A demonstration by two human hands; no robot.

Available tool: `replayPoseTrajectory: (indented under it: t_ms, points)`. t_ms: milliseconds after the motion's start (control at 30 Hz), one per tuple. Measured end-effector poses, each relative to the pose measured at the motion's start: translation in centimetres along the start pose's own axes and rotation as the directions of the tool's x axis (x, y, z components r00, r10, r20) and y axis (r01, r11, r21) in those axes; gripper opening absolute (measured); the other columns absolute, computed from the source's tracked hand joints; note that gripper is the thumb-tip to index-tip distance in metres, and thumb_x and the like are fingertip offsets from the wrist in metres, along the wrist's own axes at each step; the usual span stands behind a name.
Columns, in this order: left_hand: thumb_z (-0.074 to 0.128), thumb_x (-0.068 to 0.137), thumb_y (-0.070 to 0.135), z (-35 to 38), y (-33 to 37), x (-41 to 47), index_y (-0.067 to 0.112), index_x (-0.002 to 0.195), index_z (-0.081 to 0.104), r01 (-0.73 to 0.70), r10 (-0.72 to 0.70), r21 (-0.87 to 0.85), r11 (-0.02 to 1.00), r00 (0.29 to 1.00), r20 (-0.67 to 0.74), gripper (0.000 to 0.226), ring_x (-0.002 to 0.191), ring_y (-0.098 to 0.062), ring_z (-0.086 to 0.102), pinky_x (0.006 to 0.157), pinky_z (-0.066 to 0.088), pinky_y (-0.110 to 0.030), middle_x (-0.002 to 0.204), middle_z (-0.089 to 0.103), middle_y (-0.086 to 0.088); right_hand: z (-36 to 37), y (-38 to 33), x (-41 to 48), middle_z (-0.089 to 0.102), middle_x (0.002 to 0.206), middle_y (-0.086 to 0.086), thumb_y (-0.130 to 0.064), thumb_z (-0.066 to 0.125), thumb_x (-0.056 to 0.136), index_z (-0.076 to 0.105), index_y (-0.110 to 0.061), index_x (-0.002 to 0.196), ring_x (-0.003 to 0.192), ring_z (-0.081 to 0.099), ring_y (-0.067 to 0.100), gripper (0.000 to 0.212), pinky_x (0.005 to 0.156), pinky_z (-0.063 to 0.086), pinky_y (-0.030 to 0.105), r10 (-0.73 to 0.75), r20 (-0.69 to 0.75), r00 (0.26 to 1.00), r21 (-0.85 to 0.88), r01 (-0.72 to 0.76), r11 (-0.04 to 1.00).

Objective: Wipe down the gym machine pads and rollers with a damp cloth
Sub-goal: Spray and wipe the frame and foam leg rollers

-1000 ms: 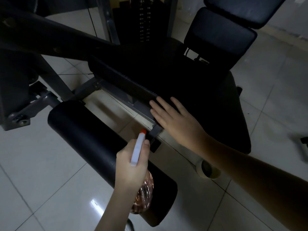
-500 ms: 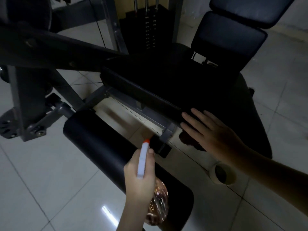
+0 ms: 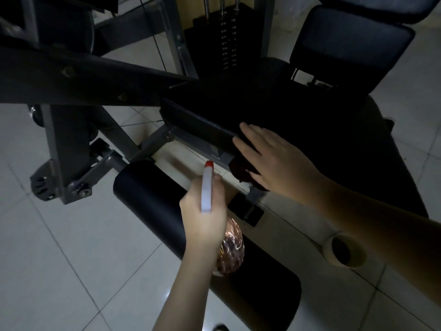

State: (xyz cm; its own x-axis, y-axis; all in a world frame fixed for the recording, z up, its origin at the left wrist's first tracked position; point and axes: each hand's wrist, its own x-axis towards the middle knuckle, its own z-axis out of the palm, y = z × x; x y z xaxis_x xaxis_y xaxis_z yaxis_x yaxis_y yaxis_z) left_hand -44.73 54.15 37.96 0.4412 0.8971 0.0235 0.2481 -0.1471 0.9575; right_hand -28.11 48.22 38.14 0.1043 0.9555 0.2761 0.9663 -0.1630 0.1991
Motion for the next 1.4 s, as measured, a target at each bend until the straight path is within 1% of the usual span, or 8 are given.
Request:
replayPoseTrajectory:
  t_ms: [200,467,700,800,967,1167,1300,1400]
  points:
    - [0.047,0.099,0.024,-0.5,1.0,2.0,0.043,0.081,0.052,0.027,-0.027,0.005,1.0,0.999,0.021,0.027,0.054,-0.014,0.056,0.053,0.049,-0.031,0.07,0.061,-0.008,0.1,0.1,-0.1,0.046,0.136,0.029,-0.025,0.076,0.071,0.047,0.002,0.133,0.123,0.049,0.04,0.074,0.101,0.041,0.045,0.001,0.017,1.0,0.008,-0.001,1.0]
    - [0.046,0.099,0.032,-2.2,0.7,5.0,0.011,0.099,0.066,0.078,-0.078,-0.006,0.997,0.993,-0.091,0.029,0.059,-0.015,0.051,0.052,0.04,-0.025,0.077,0.061,-0.024,0.4,0.2,-0.1,0.046,0.137,0.028,-0.028,0.074,0.071,0.046,0.001,0.133,0.123,0.05,0.039,0.074,0.101,0.041,0.042,-0.004,0.002,1.0,-0.022,0.004,1.0]
    - [0.046,0.096,0.038,-2.6,-1.9,5.2,0.001,0.103,0.064,0.093,-0.093,-0.005,0.996,0.981,-0.17,0.041,0.061,-0.011,0.056,0.058,0.046,-0.021,0.071,0.059,-0.003,0.7,0.3,0.1,0.047,0.135,0.03,-0.028,0.06,0.077,0.039,0.001,0.133,0.12,0.052,0.04,0.066,0.1,0.042,0.043,-0.03,-0.051,0.998,-0.069,0.027,0.997]
    - [0.048,0.097,0.033,-2.3,-2.9,4.7,0.006,0.091,0.062,0.075,-0.068,0.03,0.997,0.982,-0.177,0.031,0.068,-0.017,0.057,0.064,0.047,-0.029,0.072,0.057,-0.001,0.8,0.1,0.1,0.049,0.132,0.031,-0.027,0.064,0.074,0.039,0.001,0.132,0.119,0.053,0.041,0.069,0.098,0.043,0.043,-0.033,-0.067,0.997,-0.083,0.027,0.996]
    - [0.05,0.098,0.018,-1.5,-2.6,4.4,0.012,0.122,0.062,-0.037,0.056,0.157,0.987,0.991,-0.124,0.028,0.063,-0.009,0.051,0.057,0.04,-0.014,0.064,0.048,0.006,1.4,-0.3,0.9,0.049,0.131,0.032,-0.021,0.07,0.069,0.039,0.002,0.131,0.118,0.053,0.042,0.073,0.098,0.042,0.043,0.001,-0.104,0.995,-0.083,-0.009,0.997]
    - [0.047,0.098,0.026,-1.8,-3.2,5.1,0.01,0.116,0.063,0.016,0.006,0.143,0.99,0.989,-0.15,0.029,0.065,-0.011,0.052,0.062,0.042,-0.023,0.069,0.052,0.005,2.5,-1.7,4.9,0.048,0.134,0.029,-0.018,0.083,0.065,0.05,0.001,0.131,0.121,0.051,0.04,0.076,0.099,0.043,0.044,0.055,-0.052,0.997,-0.102,-0.06,0.993]
    - [0.045,0.099,0.031,-2.0,-3.0,5.2,0.007,0.113,0.064,0.015,0.005,0.14,0.99,0.989,-0.147,0.033,0.071,-0.014,0.058,0.063,0.044,-0.022,0.074,0.06,0.0,2.8,-3.2,7.9,0.033,0.148,0.022,-0.037,0.064,0.086,0.037,-0.009,0.143,0.135,0.036,0.037,0.069,0.109,0.031,0.044,0.038,-0.008,0.999,-0.187,-0.039,0.982]
    - [0.046,0.096,0.034,-2.2,-2.8,5.3,0.007,0.102,0.065,0.062,-0.048,0.075,0.995,0.984,-0.169,0.034,0.067,-0.02,0.056,0.065,0.046,-0.034,0.073,0.06,-0.003,2.1,-3.4,7.8,0.035,0.149,0.016,-0.059,0.066,0.073,0.047,-0.017,0.137,0.134,0.037,0.037,0.079,0.108,0.032,0.046,0.006,0.04,0.999,-0.274,0.005,0.962]
